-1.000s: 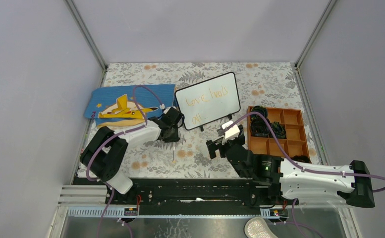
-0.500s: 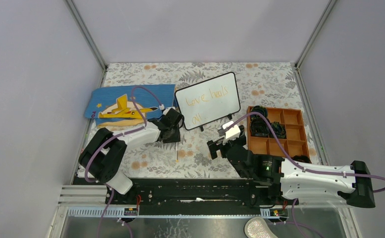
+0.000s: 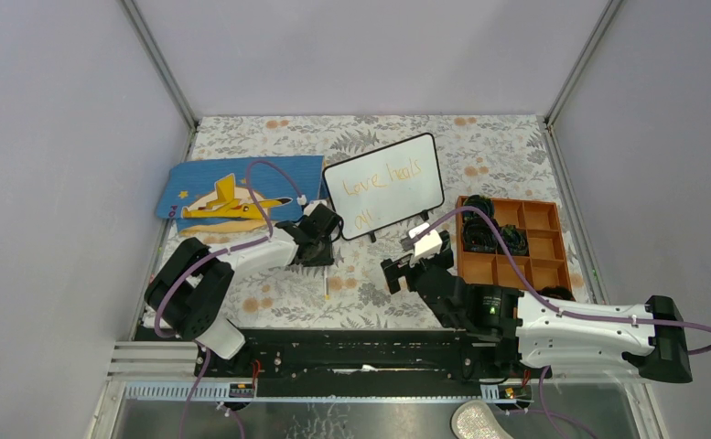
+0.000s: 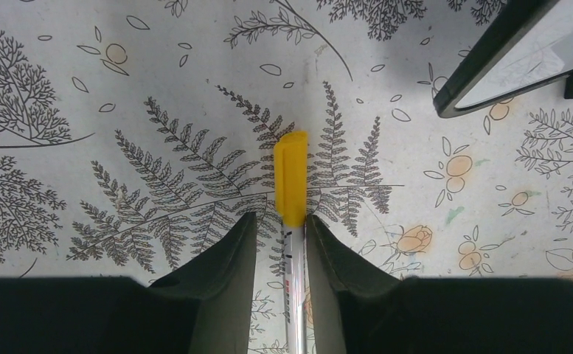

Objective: Write a sentence on the whiteboard
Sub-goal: Place the whiteboard marker at the center of the board.

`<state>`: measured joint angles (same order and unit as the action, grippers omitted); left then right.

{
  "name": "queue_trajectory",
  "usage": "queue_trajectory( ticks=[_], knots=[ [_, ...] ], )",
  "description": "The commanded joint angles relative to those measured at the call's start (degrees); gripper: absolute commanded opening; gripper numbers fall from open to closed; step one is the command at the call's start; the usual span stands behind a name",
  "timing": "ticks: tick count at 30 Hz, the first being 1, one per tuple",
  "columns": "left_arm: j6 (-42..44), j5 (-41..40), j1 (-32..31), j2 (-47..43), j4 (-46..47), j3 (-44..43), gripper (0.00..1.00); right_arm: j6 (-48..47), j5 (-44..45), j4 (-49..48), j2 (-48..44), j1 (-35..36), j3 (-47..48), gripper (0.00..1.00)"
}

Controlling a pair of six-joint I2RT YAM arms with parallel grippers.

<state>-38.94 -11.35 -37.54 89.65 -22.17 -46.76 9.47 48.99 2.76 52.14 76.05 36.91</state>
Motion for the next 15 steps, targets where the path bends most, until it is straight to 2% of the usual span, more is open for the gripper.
queue_trajectory(
  ticks=[1, 9, 15],
  knots=[
    [-0.3, -1.1, -0.3, -0.2, 0.4, 0.6, 0.35, 0.5, 1.7, -0.9, -0.2, -0.2, 2.6, 1.00],
    [-0.6, -1.5, -0.3, 0.5, 0.9, 0.5, 0.30, 0.7, 1.7, -1.1, 0.3, -0.2, 2.5, 1.00],
    [-0.6, -1.8, -0.3, -0.4, 0.9, 0.5, 0.29, 1.2, 1.8, -0.9, 0.0, -0.2, 2.1, 1.00]
  ],
)
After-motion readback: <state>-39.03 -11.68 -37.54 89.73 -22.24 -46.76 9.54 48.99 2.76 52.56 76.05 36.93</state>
